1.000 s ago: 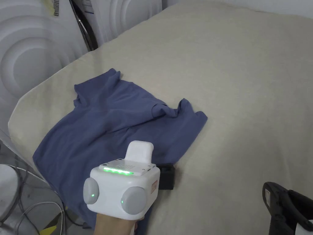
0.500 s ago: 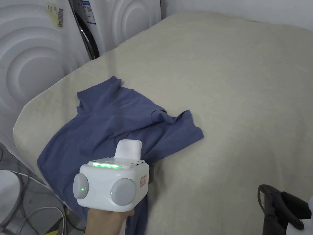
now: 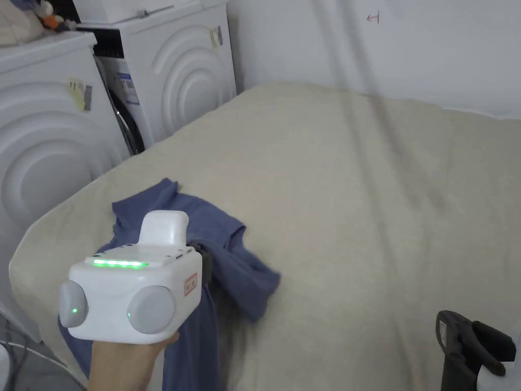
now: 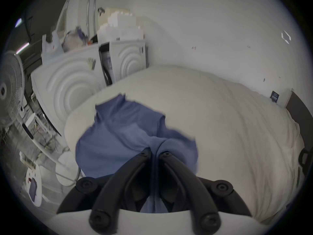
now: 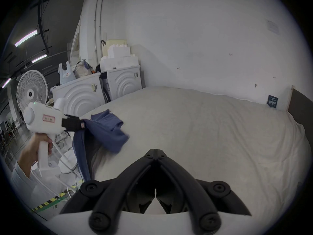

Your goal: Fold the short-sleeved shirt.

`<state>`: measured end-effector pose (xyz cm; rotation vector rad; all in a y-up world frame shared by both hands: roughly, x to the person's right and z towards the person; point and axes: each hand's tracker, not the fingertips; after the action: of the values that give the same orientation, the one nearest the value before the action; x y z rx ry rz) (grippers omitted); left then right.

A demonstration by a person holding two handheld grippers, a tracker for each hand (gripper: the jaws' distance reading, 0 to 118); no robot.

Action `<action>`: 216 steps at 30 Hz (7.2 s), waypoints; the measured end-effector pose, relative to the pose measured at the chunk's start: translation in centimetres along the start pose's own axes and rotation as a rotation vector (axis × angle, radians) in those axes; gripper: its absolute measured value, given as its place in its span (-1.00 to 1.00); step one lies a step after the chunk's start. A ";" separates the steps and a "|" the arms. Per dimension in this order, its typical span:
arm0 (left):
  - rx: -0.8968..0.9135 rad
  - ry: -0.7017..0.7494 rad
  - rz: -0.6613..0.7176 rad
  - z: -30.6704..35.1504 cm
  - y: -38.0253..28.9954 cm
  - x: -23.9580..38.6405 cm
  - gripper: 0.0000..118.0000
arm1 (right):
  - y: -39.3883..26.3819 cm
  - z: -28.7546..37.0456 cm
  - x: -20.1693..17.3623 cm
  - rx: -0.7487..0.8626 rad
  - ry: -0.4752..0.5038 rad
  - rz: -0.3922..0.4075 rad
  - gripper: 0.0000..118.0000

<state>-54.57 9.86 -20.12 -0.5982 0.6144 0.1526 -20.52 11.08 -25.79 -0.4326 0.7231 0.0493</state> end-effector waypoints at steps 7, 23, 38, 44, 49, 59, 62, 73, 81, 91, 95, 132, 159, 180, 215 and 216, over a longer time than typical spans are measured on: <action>0.228 -0.080 -0.098 9.3 7.1 4.3 -0.86 | 0.8 6.4 3.5 0.110 -0.052 -0.029 -1.00; 0.430 -0.656 -0.343 20.0 13.0 28.9 -0.86 | 0.3 20.0 14.5 0.281 -0.412 -0.161 -1.00; -0.198 -0.984 -0.451 10.6 -7.8 44.1 -0.86 | -4.7 22.9 21.6 0.205 -0.592 -0.323 -1.00; -0.347 -0.918 -0.344 6.8 -13.1 43.7 -0.70 | -5.6 20.6 21.4 0.141 -0.557 -0.323 -1.00; -0.363 -0.913 -0.336 6.9 -12.4 42.7 0.95 | -5.4 19.0 20.2 0.109 -0.522 -0.296 -1.00; -0.195 -0.805 -0.192 8.4 -7.5 31.9 0.81 | -4.2 17.1 17.0 0.101 -0.423 -0.235 -1.00; -0.056 -0.763 -0.167 10.1 -6.1 27.6 0.42 | -3.9 16.5 16.2 0.098 -0.402 -0.221 -1.00; -0.116 -0.477 -0.011 6.4 -7.5 15.2 -1.00 | -2.5 14.9 12.8 0.093 -0.329 -0.139 -1.00; -0.215 -0.414 -0.106 2.7 -8.9 16.2 -0.93 | -2.4 12.5 12.1 0.066 -0.289 -0.158 -1.00; -0.258 -0.452 -0.208 -6.5 -9.6 20.9 0.82 | -2.8 8.4 11.8 -0.040 -0.303 -0.112 -1.00; -0.311 -0.492 -0.237 -9.6 -10.0 22.7 0.82 | -3.0 6.6 12.3 -0.073 -0.298 -0.126 -1.00; -0.216 -0.519 -0.245 -1.7 -8.6 24.2 -0.88 | 3.7 1.9 21.2 -0.222 -0.298 -0.128 -0.98; -0.290 -0.497 -0.286 -4.5 -9.1 25.1 -0.87 | -0.6 -21.7 29.4 -0.810 -0.219 -0.095 0.26; -0.165 -0.466 -0.275 1.0 -4.2 23.9 -0.88 | 7.8 -8.8 31.6 -0.535 -0.252 -0.251 -0.87; 0.478 -0.311 -0.256 17.9 26.4 21.0 -0.88 | 32.6 26.2 34.2 0.209 -0.353 -0.340 -0.87; 0.474 -0.318 -0.241 17.8 27.0 21.1 -0.88 | 33.2 26.1 34.2 0.223 -0.360 -0.345 -0.88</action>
<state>-36.90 41.34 -33.73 -0.1777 0.2501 -0.1233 15.39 48.23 -42.82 -0.3182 0.2884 -0.2706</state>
